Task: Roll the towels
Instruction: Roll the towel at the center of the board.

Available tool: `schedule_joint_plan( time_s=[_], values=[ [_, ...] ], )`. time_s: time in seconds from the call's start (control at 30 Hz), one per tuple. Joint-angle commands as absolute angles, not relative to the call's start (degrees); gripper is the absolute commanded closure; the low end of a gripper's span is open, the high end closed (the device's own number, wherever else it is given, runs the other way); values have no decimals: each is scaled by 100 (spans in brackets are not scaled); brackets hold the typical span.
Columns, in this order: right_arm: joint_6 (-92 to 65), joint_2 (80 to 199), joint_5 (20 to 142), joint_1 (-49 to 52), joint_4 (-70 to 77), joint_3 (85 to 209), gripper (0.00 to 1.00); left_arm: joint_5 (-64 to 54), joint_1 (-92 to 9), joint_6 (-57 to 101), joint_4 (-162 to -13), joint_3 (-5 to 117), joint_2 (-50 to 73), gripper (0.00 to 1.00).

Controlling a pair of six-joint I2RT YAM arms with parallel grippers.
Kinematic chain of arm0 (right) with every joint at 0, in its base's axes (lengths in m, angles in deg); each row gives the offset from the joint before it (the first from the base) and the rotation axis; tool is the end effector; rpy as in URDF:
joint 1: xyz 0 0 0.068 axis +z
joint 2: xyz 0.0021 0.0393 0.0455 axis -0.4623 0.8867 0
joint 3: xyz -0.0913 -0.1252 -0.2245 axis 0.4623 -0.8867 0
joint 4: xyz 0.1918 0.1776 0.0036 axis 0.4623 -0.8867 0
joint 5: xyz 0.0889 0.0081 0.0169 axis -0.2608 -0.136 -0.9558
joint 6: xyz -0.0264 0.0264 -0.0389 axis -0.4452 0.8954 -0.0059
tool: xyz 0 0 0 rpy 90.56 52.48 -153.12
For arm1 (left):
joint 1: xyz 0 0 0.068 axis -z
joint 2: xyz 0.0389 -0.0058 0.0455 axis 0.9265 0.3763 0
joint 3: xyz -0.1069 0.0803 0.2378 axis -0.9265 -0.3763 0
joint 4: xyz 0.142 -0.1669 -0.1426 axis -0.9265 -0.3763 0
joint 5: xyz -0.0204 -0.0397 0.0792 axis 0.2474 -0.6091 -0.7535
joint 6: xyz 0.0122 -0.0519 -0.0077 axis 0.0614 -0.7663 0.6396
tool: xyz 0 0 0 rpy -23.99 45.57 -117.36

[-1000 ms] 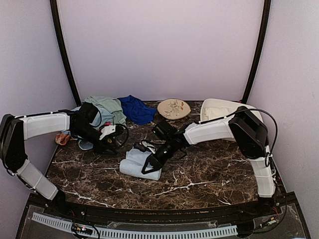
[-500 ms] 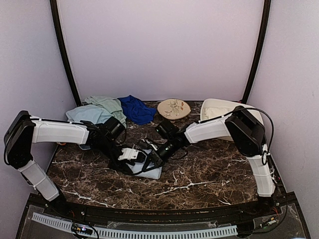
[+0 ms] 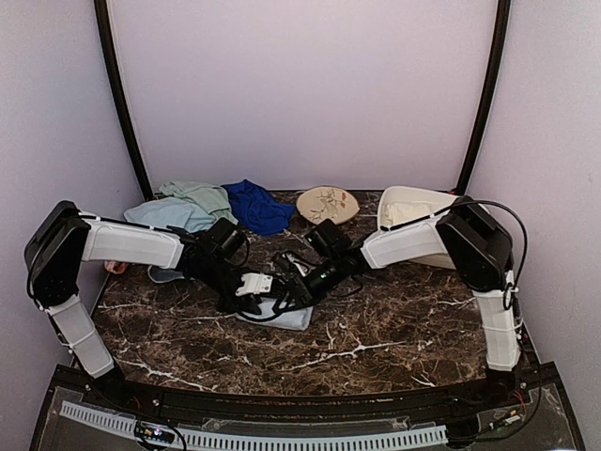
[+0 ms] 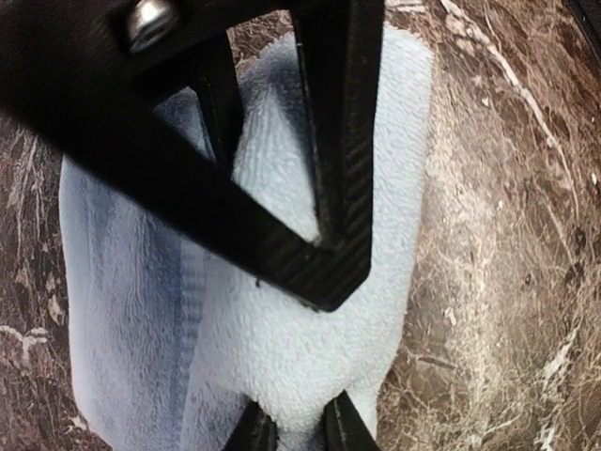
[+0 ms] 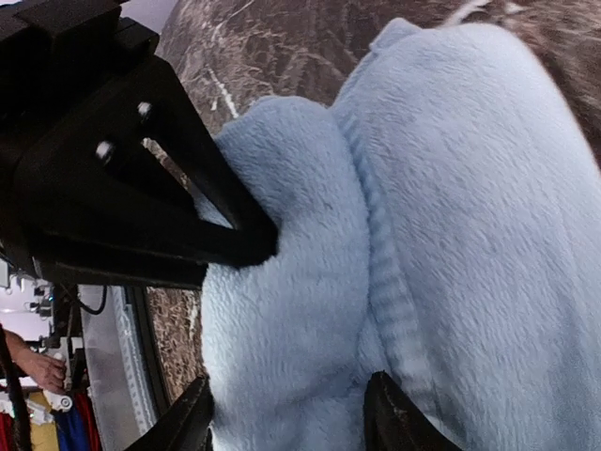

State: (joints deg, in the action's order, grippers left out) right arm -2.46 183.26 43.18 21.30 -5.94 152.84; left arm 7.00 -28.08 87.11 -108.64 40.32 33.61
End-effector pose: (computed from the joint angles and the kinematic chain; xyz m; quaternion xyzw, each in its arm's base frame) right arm 0.2767 0.3552 0.1257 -0.3503 0.8112 0.4667 0.0383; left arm 0.2470 -0.2221 0.1640 0.7258 0.6185 -0.1394 0.2670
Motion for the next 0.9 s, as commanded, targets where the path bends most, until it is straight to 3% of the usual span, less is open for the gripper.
schedule_joint_plan(
  time_s=[0.0,0.07,0.1,0.13,0.17,0.4,0.47,0.53,0.6,0.77,0.87],
  values=[
    [-244,17409,5686,1884,152,14341,45,1178,-3066,8576,-11855,4359,3952,86],
    [-293,16912,6043,1830,576,13824,42,1541,-3181,8572,-12194,4561,4140,86],
    [-412,16692,6326,1812,678,13697,30,1623,-3207,8579,-12344,4642,4218,86],
    [-539,16504,6546,1808,725,13454,4,1668,-3219,8573,-12456,4706,4289,86],
    [-666,16337,6803,1803,717,13344,0,1710,-3229,8577,-12544,4766,4348,86],
    [-991,15057,9573,1800,1124,12528,0,2050,-3230,8619,-13113,5187,4700,87],
    [-573,14236,9502,1558,1977,11838,0,2081,-3230,8645,-13302,5379,4894,88],
    [-528,13790,8861,1335,3744,10941,0,2141,-3447,8659,-13479,5605,5133,89],
    [-1533,13693,8686,1531,3854,10672,0,2231,-3540,8584,-13751,5940,5437,89],
    [-4705,14015,10680,3170,3354,10657,0,2279,-3644,8446,-14173,6417,5929,89],
    [-5724,14360,10923,3801,3373,10685,0,2026,-3649,8327,-14342,6622,6176,89]
  ],
)
